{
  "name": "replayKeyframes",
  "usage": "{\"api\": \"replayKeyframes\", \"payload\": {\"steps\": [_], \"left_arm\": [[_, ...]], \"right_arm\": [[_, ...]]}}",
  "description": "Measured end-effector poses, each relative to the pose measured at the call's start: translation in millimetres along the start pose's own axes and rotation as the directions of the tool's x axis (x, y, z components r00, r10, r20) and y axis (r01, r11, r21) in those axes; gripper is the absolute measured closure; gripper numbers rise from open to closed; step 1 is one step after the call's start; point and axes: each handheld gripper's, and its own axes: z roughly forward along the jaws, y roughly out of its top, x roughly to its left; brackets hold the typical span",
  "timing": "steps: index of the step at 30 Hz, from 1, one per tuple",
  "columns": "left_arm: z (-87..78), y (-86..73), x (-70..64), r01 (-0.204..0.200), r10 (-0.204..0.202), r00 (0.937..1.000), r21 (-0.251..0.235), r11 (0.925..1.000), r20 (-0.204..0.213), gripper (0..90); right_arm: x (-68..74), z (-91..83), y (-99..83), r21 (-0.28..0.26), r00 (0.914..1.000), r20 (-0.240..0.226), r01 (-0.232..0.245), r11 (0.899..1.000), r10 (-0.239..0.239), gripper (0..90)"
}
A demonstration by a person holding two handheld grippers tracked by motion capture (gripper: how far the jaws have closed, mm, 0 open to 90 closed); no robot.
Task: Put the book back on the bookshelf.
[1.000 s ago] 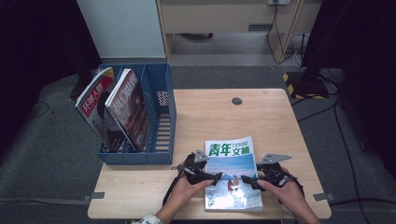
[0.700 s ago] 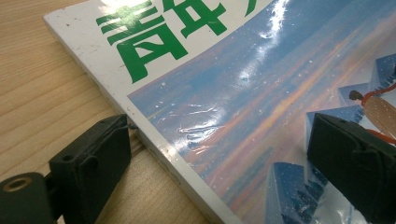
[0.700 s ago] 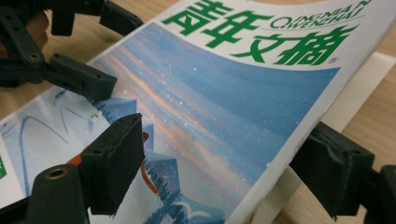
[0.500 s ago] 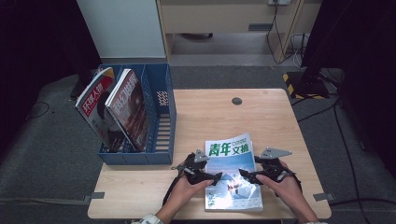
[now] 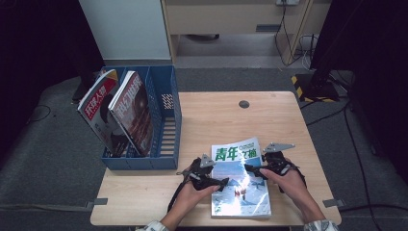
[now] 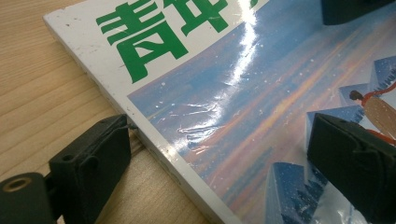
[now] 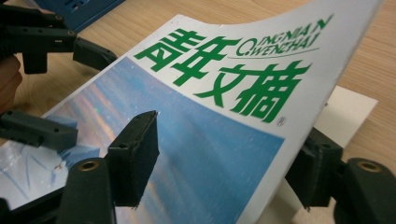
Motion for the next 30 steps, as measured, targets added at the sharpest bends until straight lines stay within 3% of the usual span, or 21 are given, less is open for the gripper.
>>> {"api": "replayKeyframes", "payload": {"steps": [2,4,7,11,14,18,22,24,30], "left_arm": [[0.0,0.0,0.0,0.0,0.0,1.0,0.0,1.0,0.0,5.4],[0.0,0.0,0.0,0.0,0.0,1.0,0.0,1.0,0.0,5.4],[0.0,0.0,0.0,0.0,0.0,1.0,0.0,1.0,0.0,5.4],[0.0,0.0,0.0,0.0,0.0,1.0,0.0,1.0,0.0,5.4],[0.0,0.0,0.1,0.0,0.0,1.0,0.0,1.0,0.0,5.4],[0.0,0.0,0.2,0.0,0.0,1.0,0.0,1.0,0.002,5.4],[-0.3,0.3,1.4,-0.006,0.006,0.9999,0.002,1.0,0.009,5.4],[-0.4,0.9,2.9,-0.01,0.01,0.9998,0.007,0.9999,0.016,5.3],[-0.3,2.5,6.4,-0.003,0.003,0.9996,0.009,1.0,0.03,5.5]], "right_arm": [[-3.0,4.7,2.1,0.007,0.9998,-0.018,-0.009,1.0,0.009,38.5],[-4.7,9.1,3.7,0.014,0.9972,-0.069,-0.028,1.0,0.029,42.6],[0.1,14.9,2.1,0.069,0.999,-0.041,0.018,0.997,-0.015,44.6],[6.2,18.1,1.5,0.071,0.9988,-0.006,0.048,0.996,-0.048,41.1],[13.4,21.5,1.6,0.061,0.9967,0.03,0.073,0.995,-0.075,43.3],[14.7,16.4,2.1,0.01,0.9958,0.048,0.078,0.997,-0.079,64.3],[17.4,11.4,2.6,-0.04,0.9953,0.043,0.089,0.995,-0.087,77.6],[21.2,8.0,4.8,-0.068,0.9948,0.038,0.097,0.993,-0.095,82.9],[33.2,0.8,10.6,-0.118,0.9881,0.059,0.148,0.982,-0.142,85.6]]}}
